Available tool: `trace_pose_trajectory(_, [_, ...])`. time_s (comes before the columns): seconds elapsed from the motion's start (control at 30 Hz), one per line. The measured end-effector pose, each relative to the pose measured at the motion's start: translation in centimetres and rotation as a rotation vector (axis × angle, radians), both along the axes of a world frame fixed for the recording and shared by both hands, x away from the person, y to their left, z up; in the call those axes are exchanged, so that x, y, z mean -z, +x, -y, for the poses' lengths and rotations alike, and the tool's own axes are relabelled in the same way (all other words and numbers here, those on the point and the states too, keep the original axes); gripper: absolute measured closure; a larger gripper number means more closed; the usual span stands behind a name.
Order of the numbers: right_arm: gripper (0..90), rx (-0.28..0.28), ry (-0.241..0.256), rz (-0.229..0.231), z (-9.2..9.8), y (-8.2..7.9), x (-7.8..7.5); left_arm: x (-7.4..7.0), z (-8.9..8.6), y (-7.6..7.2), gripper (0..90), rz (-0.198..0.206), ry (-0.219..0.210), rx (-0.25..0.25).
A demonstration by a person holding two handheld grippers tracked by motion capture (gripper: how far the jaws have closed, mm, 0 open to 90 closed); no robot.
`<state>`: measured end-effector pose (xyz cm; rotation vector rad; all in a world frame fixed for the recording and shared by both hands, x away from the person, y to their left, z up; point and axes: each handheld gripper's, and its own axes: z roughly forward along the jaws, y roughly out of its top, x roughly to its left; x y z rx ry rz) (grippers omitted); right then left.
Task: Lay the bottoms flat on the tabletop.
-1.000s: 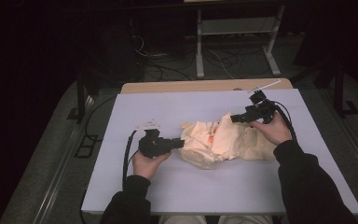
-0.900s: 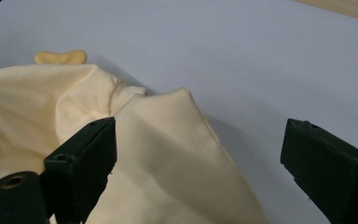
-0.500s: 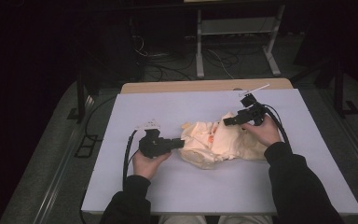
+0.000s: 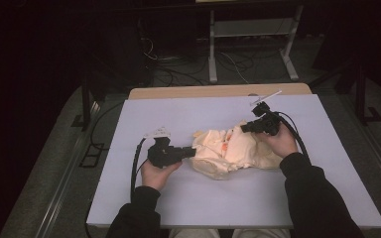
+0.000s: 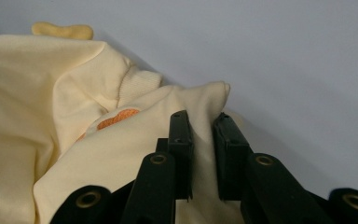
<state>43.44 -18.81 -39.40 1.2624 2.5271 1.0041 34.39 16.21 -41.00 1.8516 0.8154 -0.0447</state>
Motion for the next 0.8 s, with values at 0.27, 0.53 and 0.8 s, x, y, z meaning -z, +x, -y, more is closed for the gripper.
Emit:
trace_pose_trajectory(0.27, [79.8,0.056,0.013,-0.005,1.5,-0.6,-1.6,-0.2,-0.3,0.0,82.5,0.010,-0.001,-0.013])
trace_pose_trajectory(0.53, [81.2,0.101,0.042,-0.008,3.0,-3.0,-2.0,-0.3,-0.2,-0.1,82.5,0.017,0.005,-0.012])
trace_pose_trajectory(0.8, [81.6,0.084,0.066,-0.005,4.4,-6.4,-2.6,-0.3,-0.3,-0.6,82.5,0.018,0.016,0.002])
